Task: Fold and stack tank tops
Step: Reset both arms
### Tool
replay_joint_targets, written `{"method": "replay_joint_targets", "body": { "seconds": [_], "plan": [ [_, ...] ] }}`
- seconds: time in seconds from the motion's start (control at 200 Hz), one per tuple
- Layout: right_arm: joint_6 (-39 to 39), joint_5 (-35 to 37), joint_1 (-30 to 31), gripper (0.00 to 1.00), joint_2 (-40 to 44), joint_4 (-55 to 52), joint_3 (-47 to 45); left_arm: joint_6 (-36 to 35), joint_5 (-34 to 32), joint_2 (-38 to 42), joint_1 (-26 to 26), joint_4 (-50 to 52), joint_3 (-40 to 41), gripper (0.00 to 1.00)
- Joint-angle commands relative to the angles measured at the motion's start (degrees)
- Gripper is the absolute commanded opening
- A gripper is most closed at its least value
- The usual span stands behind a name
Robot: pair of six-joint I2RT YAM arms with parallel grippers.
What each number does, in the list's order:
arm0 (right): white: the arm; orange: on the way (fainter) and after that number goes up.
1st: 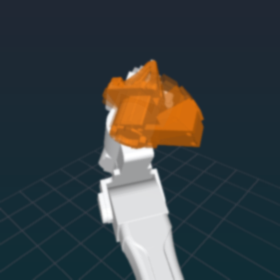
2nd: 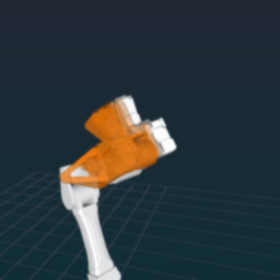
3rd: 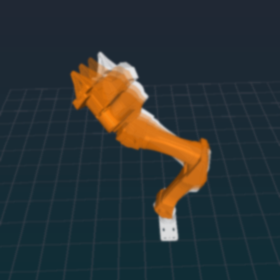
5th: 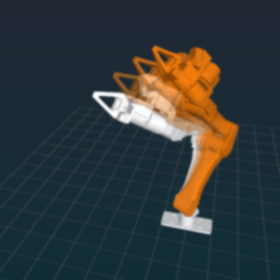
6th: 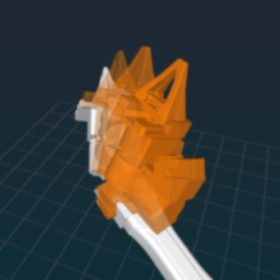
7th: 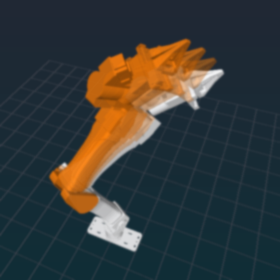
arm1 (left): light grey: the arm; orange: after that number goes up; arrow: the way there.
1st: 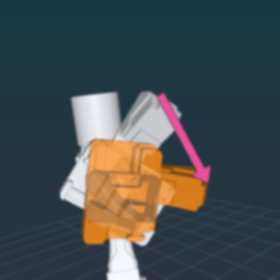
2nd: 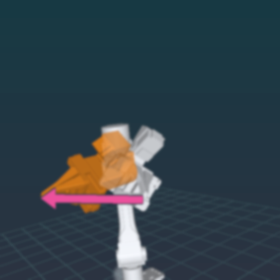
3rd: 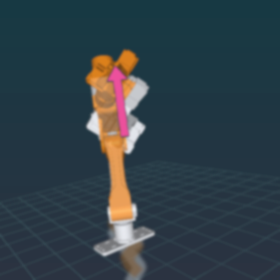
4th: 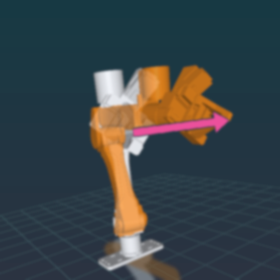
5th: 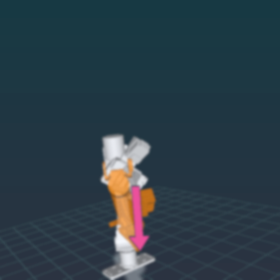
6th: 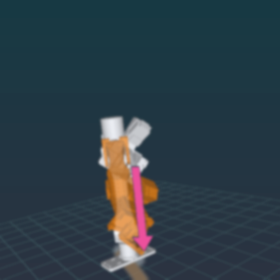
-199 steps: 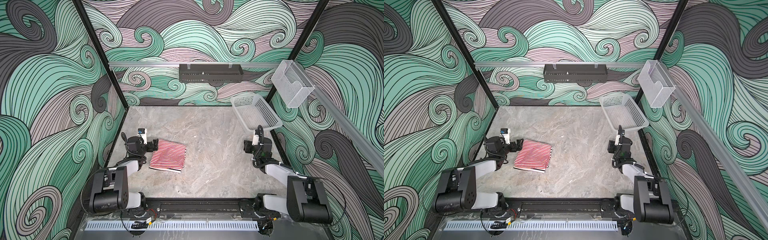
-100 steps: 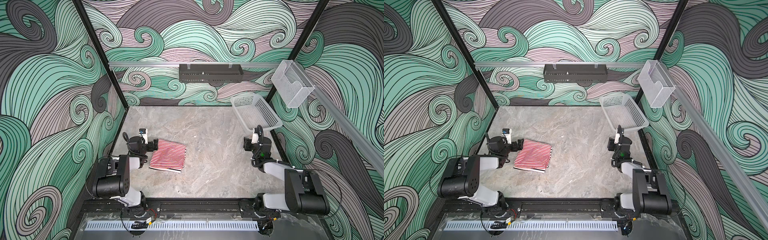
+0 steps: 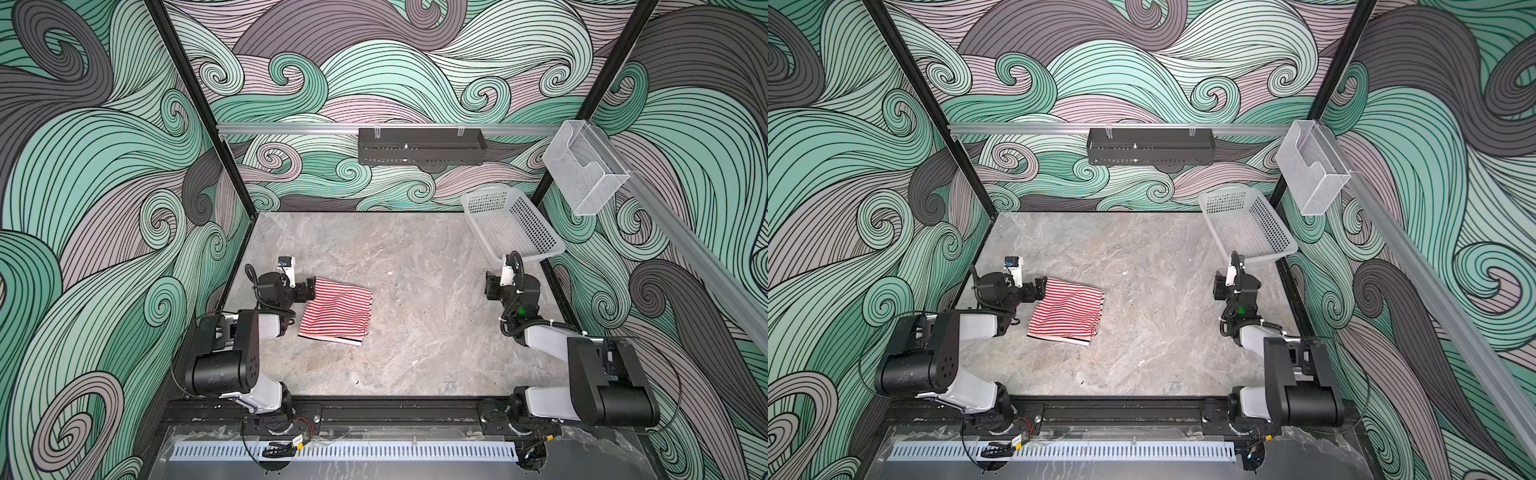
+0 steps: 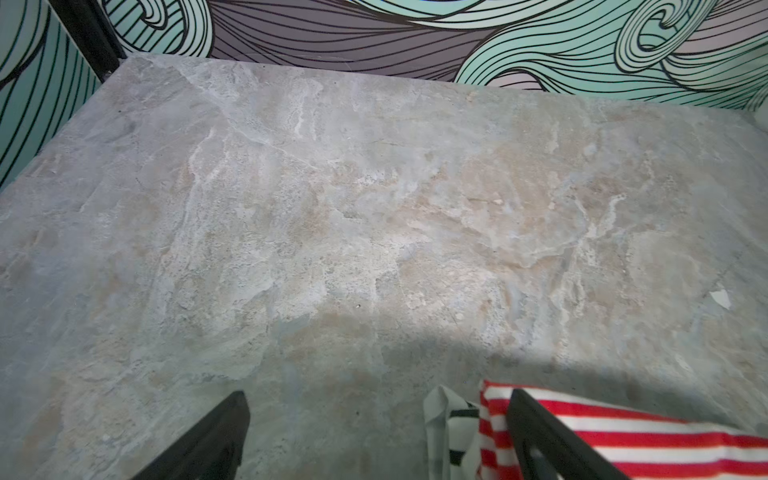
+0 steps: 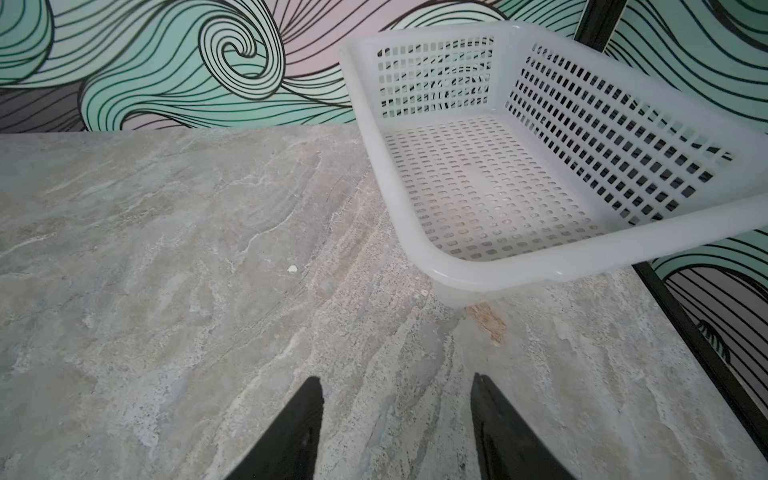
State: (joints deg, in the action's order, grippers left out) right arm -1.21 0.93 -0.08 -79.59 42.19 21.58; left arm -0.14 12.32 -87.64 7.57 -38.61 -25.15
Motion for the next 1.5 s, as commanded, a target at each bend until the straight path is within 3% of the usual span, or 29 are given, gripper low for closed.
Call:
{"method": "replay_joint_targets", "body": {
  "seconds": [0.0, 0.05, 0.13, 0.18, 0.24, 0.3, 0.33, 0.35, 0.37, 0.44, 1.496],
  "plan": [
    [-0.2, -1.5, 0.1, 0.58, -2.0, 11.3, -4.2, 1.6, -3.4, 0.3, -0.4, -0.9, -1.3, 0.99],
    [-0.4, -1.3, 0.1, 0.59, -2.3, 11.7, -4.4, 1.4, -2.9, 0.3, -0.4, -0.8, -1.2, 0.99],
    [-0.9, -3.3, 0.1, 0.59, -6.5, 12.3, -3.0, -2.0, 4.0, 0.4, -0.4, -1.5, -0.7, 0.99],
    [-1.1, -4.1, 0.1, 0.6, -10.1, 13.9, -1.0, -1.9, 4.0, 0.4, -0.4, -1.5, -0.8, 0.99],
    [-0.9, -2.8, 0.1, 0.61, -7.6, 2.4, 2.7, -1.3, 2.9, 0.3, -0.3, -1.3, -1.0, 0.99],
    [-0.4, -2.4, 0.1, 0.62, -9.8, 9.8, 1.0, -1.2, 2.7, 0.4, -0.3, -1.2, -1.0, 0.99],
    [-0.4, -2.4, 0.1, 0.67, -9.3, 8.1, 1.3, -1.2, 2.7, 0.4, -0.3, -1.2, -1.0, 0.99],
    [-0.4, -2.4, 0.1, 0.94, -8.5, 5.6, 1.8, -1.2, 2.7, 0.4, -0.4, -1.3, -0.9, 0.99],
    [-0.5, -2.4, 0.1, 0.99, -8.0, 3.9, 2.3, -1.2, 2.7, 0.4, -0.4, -1.2, -0.9, 0.99],
    [-0.4, -2.3, 0.1, 0.99, -9.1, 7.7, 1.5, -1.2, 2.7, 0.4, -0.4, -1.2, -1.0, 0.99],
    [-0.7, -1.6, 0.4, 0.99, -8.3, 5.8, 1.7, -1.3, 2.8, 0.3, -0.4, -1.1, -1.0, 0.99]
  ]
}}
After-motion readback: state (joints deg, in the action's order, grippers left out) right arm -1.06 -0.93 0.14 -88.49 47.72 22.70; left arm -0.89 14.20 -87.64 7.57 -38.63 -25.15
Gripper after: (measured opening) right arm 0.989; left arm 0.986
